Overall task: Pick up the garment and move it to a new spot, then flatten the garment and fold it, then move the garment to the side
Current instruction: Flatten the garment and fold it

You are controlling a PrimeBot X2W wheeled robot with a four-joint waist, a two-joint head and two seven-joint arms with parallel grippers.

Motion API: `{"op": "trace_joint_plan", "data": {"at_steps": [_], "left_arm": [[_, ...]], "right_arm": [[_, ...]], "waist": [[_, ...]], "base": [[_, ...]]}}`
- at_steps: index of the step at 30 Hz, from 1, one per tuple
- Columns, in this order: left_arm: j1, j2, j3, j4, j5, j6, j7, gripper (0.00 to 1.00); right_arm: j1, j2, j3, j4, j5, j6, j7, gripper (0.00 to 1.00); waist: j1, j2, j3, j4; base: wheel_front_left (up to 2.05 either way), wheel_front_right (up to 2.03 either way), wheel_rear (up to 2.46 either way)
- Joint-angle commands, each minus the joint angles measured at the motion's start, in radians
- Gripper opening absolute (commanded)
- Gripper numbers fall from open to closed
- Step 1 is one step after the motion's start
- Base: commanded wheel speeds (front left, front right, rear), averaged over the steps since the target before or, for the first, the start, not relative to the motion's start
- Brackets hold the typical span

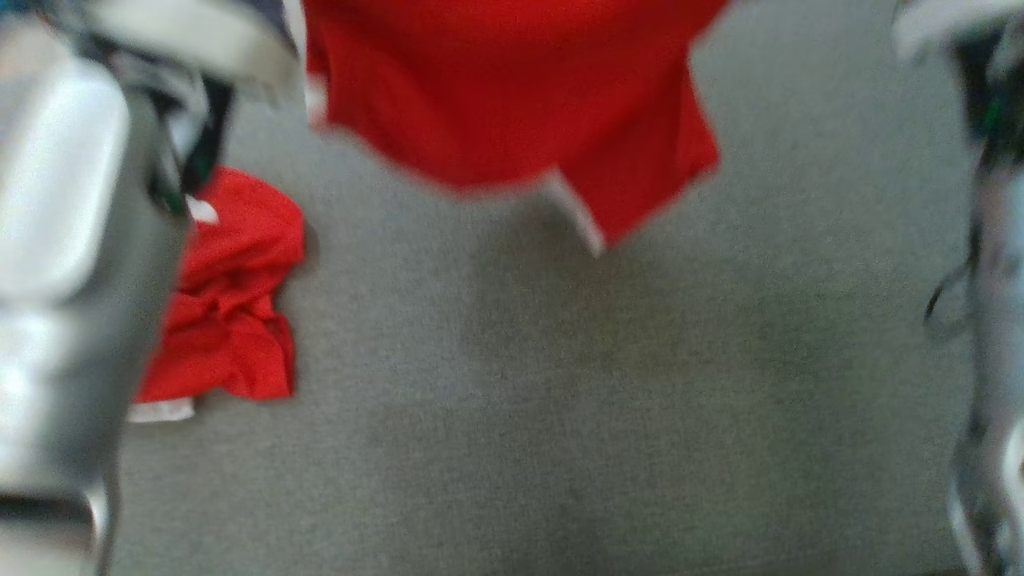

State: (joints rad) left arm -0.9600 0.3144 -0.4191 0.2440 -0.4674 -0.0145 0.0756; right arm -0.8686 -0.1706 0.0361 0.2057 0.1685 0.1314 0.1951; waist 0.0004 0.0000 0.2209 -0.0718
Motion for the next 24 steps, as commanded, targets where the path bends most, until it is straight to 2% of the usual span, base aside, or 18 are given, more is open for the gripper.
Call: {"op": "trace_joint_plan", "data": {"at_steps": [1, 6, 10, 16, 24], "left_arm": [[-0.122, 0.037, 0.042, 0.051, 0.015, -0.016, -0.021, 0.00], [-0.362, -0.002, 0.042, 0.276, 0.057, -0.037, -0.130, 0.00], [-0.445, -0.041, 0.032, 0.418, 0.063, -0.057, -0.219, 0.00], [-0.377, -0.087, -0.030, 0.555, 0.048, -0.100, -0.283, 0.00], [-0.154, -0.088, -0.175, 0.592, 0.009, -0.115, -0.300, 0.00]], "right_arm": [[-0.129, -0.015, 0.017, 0.055, -0.026, -0.001, -0.052, 0.00], [-0.410, -0.012, -0.042, 0.334, -0.081, -0.001, -0.223, 0.00], [-0.500, 0.006, -0.063, 0.506, -0.121, -0.001, -0.316, 0.00], [-0.435, 0.004, -0.024, 0.724, -0.126, -0.001, -0.347, 0.00], [-0.298, -0.048, 0.109, 0.911, -0.061, -0.001, -0.244, 0.00]], "waist": [[-0.0004, 0.0000, 0.129, -0.017], [-0.0004, 0.0000, 0.198, -0.014], [-0.0004, 0.0000, 0.215, -0.011], [-0.0004, 0.0000, 0.206, 0.004], [-0.0004, 0.0000, 0.145, 0.024]], "base": [[0.00, 0.00, 0.00], [0.00, 0.00, 0.00], [0.00, 0.00, 0.00], [0.00, 0.00, 0.00], [0.00, 0.00, 0.00]]}}
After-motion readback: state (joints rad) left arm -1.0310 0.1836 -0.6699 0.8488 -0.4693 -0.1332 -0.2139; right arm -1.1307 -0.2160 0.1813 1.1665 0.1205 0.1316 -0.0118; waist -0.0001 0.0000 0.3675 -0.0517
